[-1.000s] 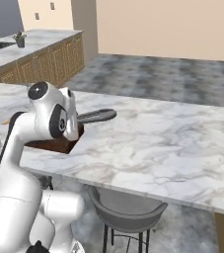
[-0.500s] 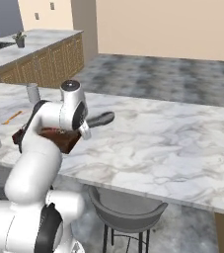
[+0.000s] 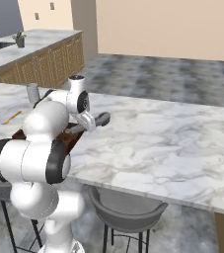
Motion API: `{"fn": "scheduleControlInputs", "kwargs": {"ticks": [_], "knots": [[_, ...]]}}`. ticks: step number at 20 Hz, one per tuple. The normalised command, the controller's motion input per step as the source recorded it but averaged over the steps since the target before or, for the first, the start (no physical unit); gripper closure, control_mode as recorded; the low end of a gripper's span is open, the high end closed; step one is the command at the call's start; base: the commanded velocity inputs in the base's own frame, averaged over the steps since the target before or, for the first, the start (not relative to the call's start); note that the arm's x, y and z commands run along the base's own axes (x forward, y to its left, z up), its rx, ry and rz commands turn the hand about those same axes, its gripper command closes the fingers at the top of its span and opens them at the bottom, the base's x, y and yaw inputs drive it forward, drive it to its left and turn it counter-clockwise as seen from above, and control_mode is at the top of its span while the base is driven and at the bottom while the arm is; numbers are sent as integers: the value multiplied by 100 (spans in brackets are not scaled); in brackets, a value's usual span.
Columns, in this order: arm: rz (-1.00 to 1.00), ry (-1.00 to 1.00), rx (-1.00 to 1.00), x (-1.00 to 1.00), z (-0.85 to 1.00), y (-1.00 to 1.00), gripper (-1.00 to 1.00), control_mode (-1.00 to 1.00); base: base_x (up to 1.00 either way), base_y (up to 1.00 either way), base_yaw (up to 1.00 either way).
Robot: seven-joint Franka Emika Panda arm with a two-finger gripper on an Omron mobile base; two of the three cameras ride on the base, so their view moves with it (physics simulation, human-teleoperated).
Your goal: Take the tongs from the drawer on the left and place them on the dining counter next to the tray containing the kebab skewer.
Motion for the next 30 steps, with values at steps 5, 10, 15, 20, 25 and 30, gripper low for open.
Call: {"fn": "scheduleControlInputs", "kwargs": {"ticks": [5, 10, 15, 20, 25, 30], "knots": [[23, -1, -6, 26, -22, 0, 100, -100, 0, 0, 0], [24, -18, 0, 10, -28, 2, 100, -100, 0, 0, 0], [18, -37, 0, 0, -40, 9, 100, -100, 0, 0, 0], [19, -16, 0, 4, -24, 4, 100, -100, 0, 0, 0], [17, 0, 0, 20, -22, 0, 100, -100, 0, 0, 0], [8, 0, 0, 8, -31, 10, 100, -100, 0, 0, 0]]}}
